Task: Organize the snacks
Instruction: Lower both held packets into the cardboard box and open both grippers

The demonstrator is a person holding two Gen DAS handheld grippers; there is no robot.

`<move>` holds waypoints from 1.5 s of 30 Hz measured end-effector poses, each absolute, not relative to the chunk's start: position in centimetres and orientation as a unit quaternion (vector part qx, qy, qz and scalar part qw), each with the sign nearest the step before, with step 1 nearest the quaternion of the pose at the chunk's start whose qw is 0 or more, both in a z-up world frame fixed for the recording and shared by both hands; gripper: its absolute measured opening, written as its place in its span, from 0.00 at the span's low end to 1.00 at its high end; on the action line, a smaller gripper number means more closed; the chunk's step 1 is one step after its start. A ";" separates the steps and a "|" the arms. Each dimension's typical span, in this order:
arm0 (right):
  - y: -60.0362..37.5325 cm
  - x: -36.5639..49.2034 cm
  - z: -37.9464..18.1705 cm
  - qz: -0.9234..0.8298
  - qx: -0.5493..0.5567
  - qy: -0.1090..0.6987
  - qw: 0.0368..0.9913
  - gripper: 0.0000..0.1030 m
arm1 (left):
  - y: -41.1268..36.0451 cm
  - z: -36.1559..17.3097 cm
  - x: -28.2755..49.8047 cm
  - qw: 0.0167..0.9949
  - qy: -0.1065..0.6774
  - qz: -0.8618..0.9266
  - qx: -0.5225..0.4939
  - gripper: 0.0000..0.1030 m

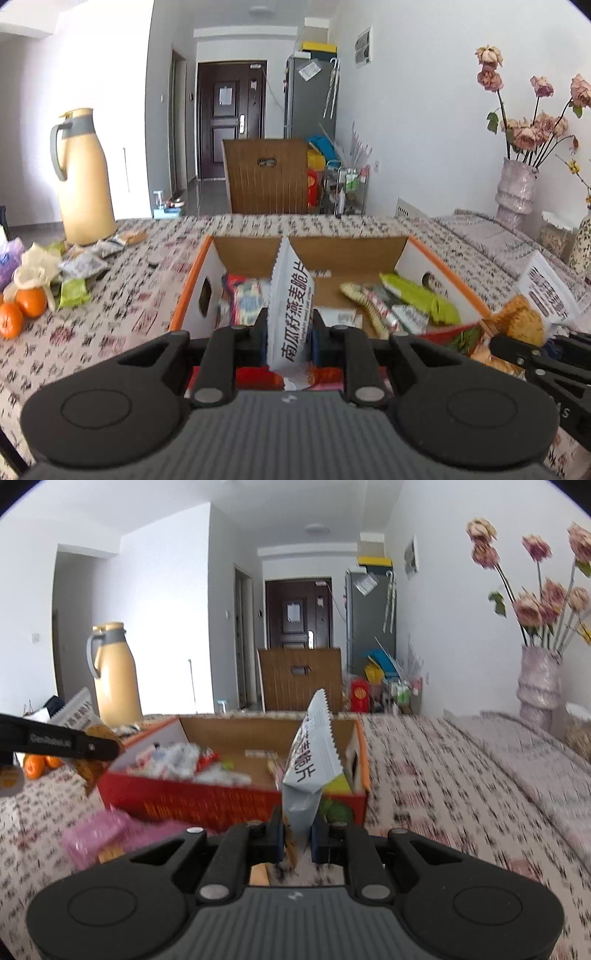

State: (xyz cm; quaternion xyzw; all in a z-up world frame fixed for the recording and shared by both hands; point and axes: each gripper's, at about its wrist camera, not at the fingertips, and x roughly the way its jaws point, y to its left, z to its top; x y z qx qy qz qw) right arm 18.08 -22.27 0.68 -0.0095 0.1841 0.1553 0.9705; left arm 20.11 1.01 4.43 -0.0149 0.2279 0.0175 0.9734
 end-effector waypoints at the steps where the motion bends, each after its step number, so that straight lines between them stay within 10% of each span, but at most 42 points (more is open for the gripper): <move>1: -22.0 18.5 1.1 0.157 -0.010 0.179 0.971 0.12 | 0.8 4.6 20.5 0.974 0.225 0.018 -0.014 0.20; 35: -16.8 30.5 -0.2 0.177 -0.013 0.219 0.959 0.13 | 3.2 2.1 29.5 0.969 0.236 0.032 -0.058 0.21; 41: -17.1 29.8 -0.4 0.177 -0.009 0.225 0.958 0.24 | 3.2 2.6 28.6 0.973 0.218 0.050 -0.061 0.62; 45: -17.4 29.5 -0.2 0.167 -0.007 0.216 0.962 0.64 | 2.9 3.0 28.0 0.976 0.202 0.057 -0.057 0.82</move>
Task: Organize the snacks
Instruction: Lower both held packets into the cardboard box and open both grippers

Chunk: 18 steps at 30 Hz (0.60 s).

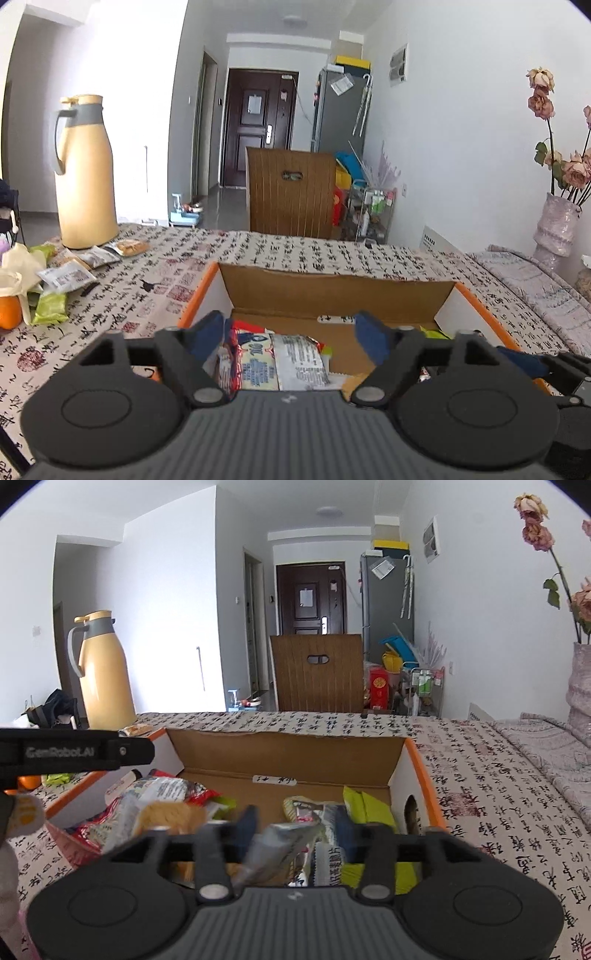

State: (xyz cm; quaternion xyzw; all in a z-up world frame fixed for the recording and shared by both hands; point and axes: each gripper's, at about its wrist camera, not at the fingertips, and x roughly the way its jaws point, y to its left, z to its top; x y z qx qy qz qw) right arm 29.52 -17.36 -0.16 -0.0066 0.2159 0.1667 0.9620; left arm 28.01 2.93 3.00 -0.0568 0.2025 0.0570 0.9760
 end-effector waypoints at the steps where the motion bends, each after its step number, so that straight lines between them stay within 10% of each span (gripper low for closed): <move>1: -17.5 29.5 -0.1 0.165 -0.005 0.215 0.963 0.71 | 3.0 3.1 27.9 0.976 0.201 0.056 -0.058 0.85; 8: -17.8 29.3 0.1 0.156 0.001 0.208 0.966 1.00 | 2.9 3.6 27.2 0.979 0.182 0.063 -0.060 1.00; 18: -18.0 29.3 0.3 0.153 0.009 0.207 0.966 1.00 | 3.1 3.6 26.9 0.978 0.186 0.062 -0.071 1.00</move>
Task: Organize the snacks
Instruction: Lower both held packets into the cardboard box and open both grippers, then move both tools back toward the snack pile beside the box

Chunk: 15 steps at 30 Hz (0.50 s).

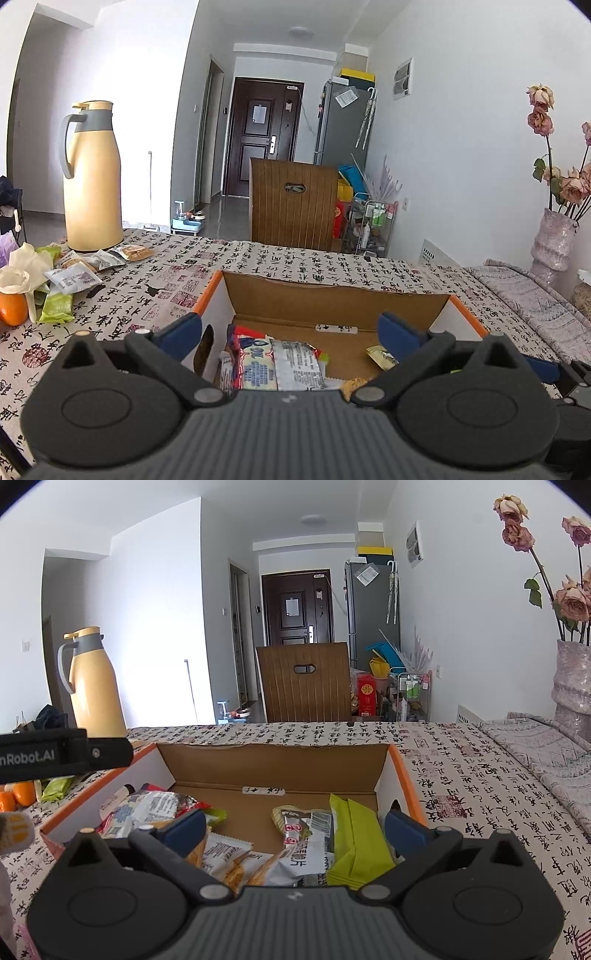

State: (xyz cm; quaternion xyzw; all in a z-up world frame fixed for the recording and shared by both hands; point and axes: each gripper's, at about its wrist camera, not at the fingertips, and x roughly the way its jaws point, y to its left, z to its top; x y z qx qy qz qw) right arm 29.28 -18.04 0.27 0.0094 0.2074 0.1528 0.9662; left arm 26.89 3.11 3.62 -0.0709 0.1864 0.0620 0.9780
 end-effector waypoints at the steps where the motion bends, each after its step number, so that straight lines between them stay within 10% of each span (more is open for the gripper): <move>1: -18.0 29.3 0.3 0.153 0.009 0.207 0.966 1.00 | 3.1 3.6 26.8 0.978 0.186 0.062 -0.071 1.00; 15: -19.4 26.8 2.8 0.150 0.025 0.167 0.974 1.00 | 2.3 5.8 24.9 0.981 0.167 0.059 -0.074 1.00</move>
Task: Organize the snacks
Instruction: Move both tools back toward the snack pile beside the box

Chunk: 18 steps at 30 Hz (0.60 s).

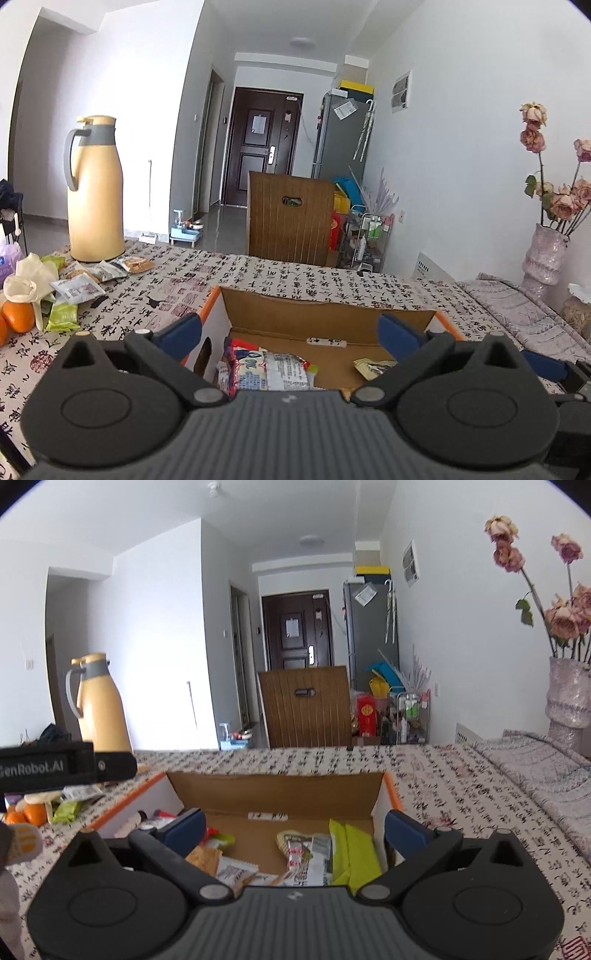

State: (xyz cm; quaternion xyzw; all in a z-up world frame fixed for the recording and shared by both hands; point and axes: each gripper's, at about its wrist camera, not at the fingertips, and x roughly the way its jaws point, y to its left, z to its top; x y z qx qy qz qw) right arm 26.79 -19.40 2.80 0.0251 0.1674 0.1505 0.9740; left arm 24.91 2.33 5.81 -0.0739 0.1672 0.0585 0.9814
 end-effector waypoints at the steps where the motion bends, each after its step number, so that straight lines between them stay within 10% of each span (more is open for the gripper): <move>1: -19.7 26.5 3.0 0.148 0.026 0.166 0.975 1.00 | 2.1 6.0 24.6 0.982 0.165 0.057 -0.071 1.00; 18: -22.9 21.9 2.0 0.125 0.003 0.201 0.972 1.00 | 1.4 4.8 19.9 0.979 0.190 0.061 -0.045 1.00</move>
